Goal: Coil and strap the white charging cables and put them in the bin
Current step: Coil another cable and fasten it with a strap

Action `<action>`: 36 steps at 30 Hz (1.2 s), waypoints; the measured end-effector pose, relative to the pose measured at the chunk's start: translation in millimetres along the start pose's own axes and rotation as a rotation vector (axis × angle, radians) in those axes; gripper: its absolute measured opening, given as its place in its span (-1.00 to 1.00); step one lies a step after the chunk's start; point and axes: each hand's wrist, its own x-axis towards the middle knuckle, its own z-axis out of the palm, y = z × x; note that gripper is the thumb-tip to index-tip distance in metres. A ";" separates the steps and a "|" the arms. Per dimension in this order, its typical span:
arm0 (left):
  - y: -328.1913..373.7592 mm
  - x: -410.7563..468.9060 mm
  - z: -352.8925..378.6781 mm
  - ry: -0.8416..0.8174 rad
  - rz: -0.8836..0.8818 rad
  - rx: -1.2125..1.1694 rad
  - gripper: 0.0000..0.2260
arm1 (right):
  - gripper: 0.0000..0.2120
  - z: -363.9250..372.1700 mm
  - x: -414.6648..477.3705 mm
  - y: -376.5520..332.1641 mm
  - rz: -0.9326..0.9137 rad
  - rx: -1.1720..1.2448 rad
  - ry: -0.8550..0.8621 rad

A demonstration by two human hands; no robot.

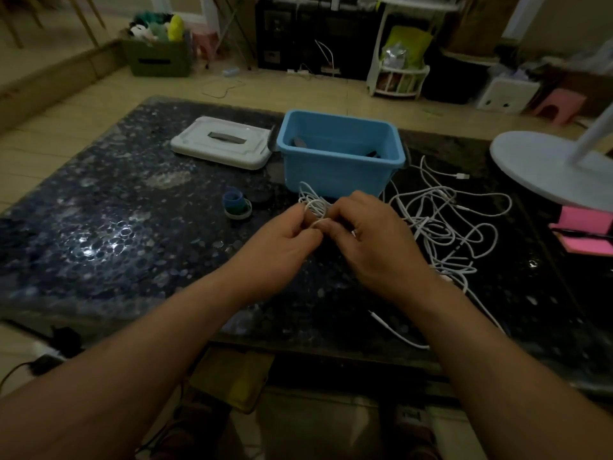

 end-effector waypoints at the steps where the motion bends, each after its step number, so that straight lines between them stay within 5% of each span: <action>1: 2.0 0.0 0.2 0.003 0.005 0.029 -0.87 | -0.83 -0.9 0.3 -1.3 0.002 0.011 0.009; 9: 4.9 -1.6 -4.6 0.124 0.040 0.077 -0.81 | -0.78 -0.8 -0.3 7.4 -0.011 -0.050 -0.023; 15: -0.8 5.5 -30.4 0.339 -0.115 -0.213 -0.79 | -0.62 -26.7 -2.7 61.3 0.279 -0.244 -0.069; 19: -6.2 7.3 -26.8 0.313 -0.286 -0.406 -0.75 | -0.63 -50.5 -3.5 58.8 0.293 -0.259 0.031; 24: -5.6 11.6 -9.6 0.240 -0.454 -0.741 -0.72 | -0.58 -26.9 -5.2 19.8 0.235 -0.201 -0.152; 30: -8.1 12.1 -1.4 0.244 -0.413 -0.814 -0.75 | -0.79 -7.3 -10.4 -14.7 0.270 0.077 -0.121; 36: -8.1 11.2 1.5 0.237 -0.429 -0.903 -0.73 | -0.73 3.9 -15.7 -34.6 0.154 -0.062 -0.296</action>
